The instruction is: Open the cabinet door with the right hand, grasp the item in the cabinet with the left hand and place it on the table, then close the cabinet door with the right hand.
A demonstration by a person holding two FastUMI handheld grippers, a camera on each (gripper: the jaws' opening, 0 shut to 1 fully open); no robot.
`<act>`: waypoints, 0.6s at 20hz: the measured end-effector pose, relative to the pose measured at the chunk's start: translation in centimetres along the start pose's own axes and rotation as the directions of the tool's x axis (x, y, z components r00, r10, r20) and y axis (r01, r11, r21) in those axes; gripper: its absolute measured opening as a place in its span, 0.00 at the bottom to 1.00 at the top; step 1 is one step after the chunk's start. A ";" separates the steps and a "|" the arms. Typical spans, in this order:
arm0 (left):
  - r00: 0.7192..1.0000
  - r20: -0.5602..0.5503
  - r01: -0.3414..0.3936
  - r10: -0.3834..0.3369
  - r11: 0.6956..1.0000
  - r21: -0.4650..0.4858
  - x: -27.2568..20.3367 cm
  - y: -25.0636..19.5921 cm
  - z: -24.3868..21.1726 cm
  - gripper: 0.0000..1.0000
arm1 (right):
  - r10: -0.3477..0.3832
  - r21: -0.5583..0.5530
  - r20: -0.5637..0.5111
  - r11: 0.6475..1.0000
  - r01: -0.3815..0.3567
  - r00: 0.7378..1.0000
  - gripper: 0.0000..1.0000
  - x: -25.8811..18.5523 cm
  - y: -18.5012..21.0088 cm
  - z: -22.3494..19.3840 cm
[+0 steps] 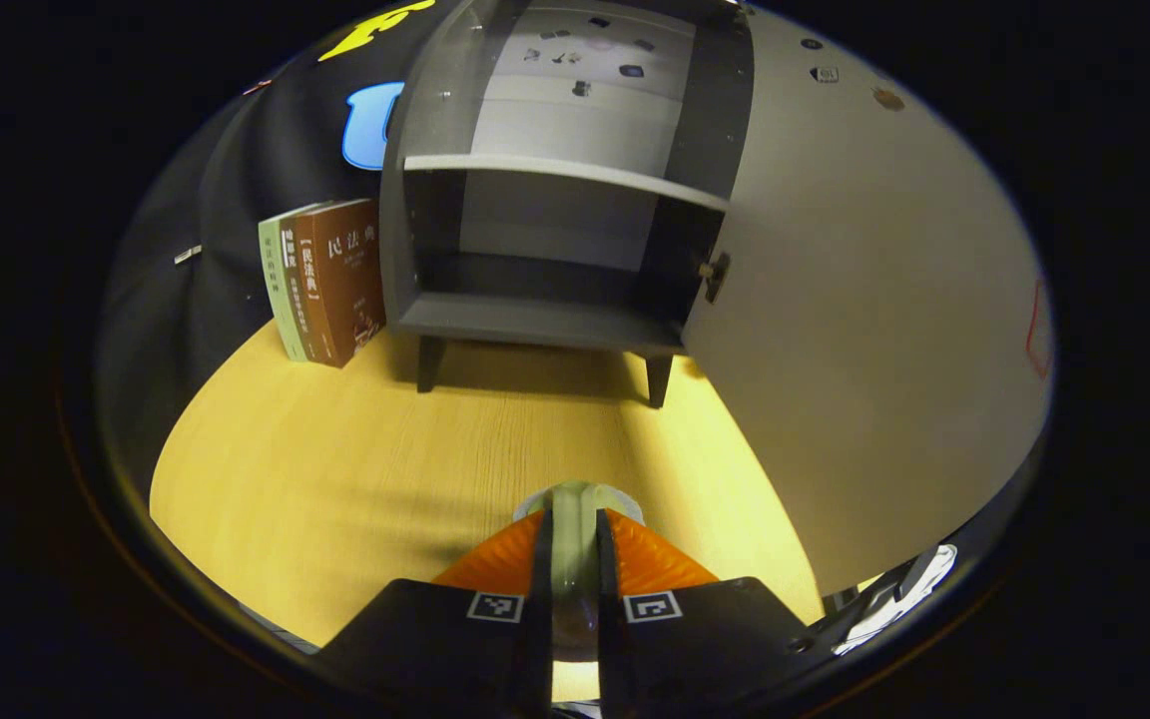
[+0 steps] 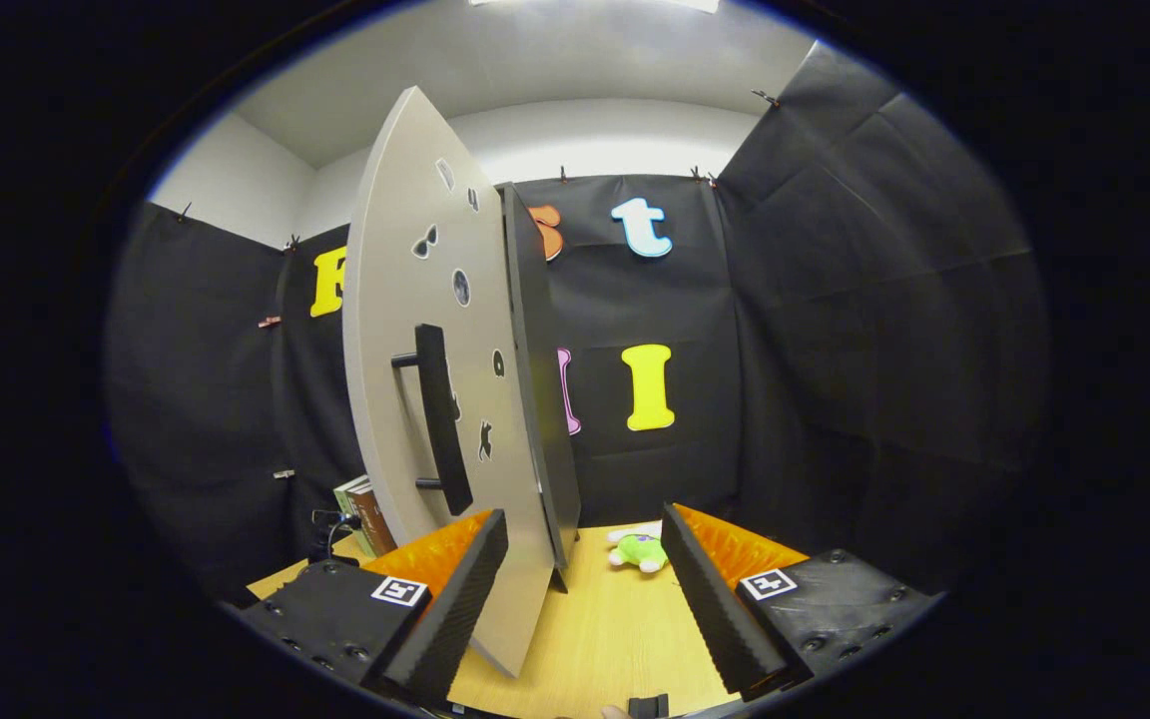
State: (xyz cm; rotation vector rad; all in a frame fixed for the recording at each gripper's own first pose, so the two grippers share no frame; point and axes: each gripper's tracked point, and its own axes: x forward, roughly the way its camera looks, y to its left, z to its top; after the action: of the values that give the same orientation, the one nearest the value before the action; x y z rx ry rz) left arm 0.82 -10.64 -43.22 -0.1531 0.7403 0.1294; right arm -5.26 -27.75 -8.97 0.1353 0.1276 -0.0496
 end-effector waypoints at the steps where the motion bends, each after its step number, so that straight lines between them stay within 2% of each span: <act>1: 1.000 0.002 -0.010 0.010 1.000 -0.009 0.5 0.3 -0.9 0.22 | 0.004 0.001 -0.007 1.000 -0.004 1.000 0.98 0.2 -0.1 -0.2; 7: 0.998 0.022 -0.057 0.056 0.998 0.016 2.7 1.9 -4.3 0.22 | 0.003 0.005 -0.038 1.000 -0.003 0.999 0.98 1.0 -0.5 -1.9; 12: 0.998 0.047 -0.044 0.043 0.999 0.019 4.4 1.7 -5.0 0.23 | 0.007 0.015 -0.058 1.000 -0.006 0.998 0.98 1.4 -0.4 -2.7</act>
State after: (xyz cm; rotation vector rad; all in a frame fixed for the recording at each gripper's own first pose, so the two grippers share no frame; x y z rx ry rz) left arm 0.39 -9.63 -50.01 -0.1141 0.6981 0.1663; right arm -4.25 -27.88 -11.86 0.1519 0.1850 -0.0400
